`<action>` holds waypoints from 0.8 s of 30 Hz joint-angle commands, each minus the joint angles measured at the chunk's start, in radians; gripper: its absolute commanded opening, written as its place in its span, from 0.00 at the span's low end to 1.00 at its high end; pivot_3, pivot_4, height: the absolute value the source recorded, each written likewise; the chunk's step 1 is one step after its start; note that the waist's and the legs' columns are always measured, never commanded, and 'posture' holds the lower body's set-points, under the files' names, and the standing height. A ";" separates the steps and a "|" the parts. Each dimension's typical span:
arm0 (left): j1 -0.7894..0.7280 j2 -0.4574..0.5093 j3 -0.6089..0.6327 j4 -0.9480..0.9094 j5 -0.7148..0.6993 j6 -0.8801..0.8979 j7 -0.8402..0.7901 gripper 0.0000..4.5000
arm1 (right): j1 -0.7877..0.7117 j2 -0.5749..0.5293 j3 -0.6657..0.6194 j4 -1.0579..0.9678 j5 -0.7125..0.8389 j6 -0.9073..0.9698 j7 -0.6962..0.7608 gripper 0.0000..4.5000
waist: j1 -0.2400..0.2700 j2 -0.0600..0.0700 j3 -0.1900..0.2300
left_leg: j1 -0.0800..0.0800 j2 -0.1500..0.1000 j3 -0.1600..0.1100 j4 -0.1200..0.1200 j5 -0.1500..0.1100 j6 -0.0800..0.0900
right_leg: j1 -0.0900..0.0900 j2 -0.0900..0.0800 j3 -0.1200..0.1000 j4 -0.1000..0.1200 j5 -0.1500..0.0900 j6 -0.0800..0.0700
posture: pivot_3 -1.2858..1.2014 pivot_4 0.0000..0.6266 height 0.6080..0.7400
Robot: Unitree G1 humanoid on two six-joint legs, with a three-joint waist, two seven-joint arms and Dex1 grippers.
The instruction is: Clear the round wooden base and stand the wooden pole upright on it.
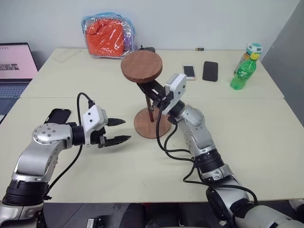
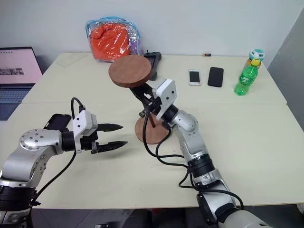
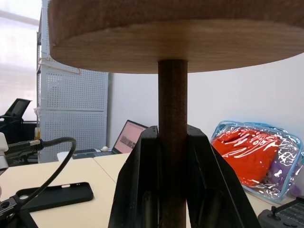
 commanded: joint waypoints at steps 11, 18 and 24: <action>-0.022 0.006 0.013 -0.002 0.007 -0.019 0.008 0.72 | 0.029 -0.009 0.027 -0.030 0.001 -0.005 0.034 0.06 | 0.000 0.000 0.000 | 0.000 0.000 0.000 0.000 0.000 0.000 | 0.000 0.000 0.000 0.000 0.000 0.000 | 0.52 0.24 1.00; -0.029 0.006 0.010 0.007 0.015 -0.026 0.004 0.72 | 0.036 -0.020 0.031 -0.051 0.004 0.015 0.046 0.06 | 0.000 0.000 0.000 | 0.001 0.000 0.000 0.000 0.000 0.000 | 0.001 0.000 0.000 0.000 0.000 0.000 | 0.52 0.24 1.00; -0.036 0.003 0.001 0.011 0.020 -0.030 0.002 0.72 | 0.043 -0.017 0.017 -0.030 -0.007 0.072 0.001 0.06 | 0.000 0.000 0.000 | 0.001 0.000 0.000 0.000 0.000 0.000 | 0.001 0.000 0.000 0.000 0.000 0.000 | 0.52 0.24 1.00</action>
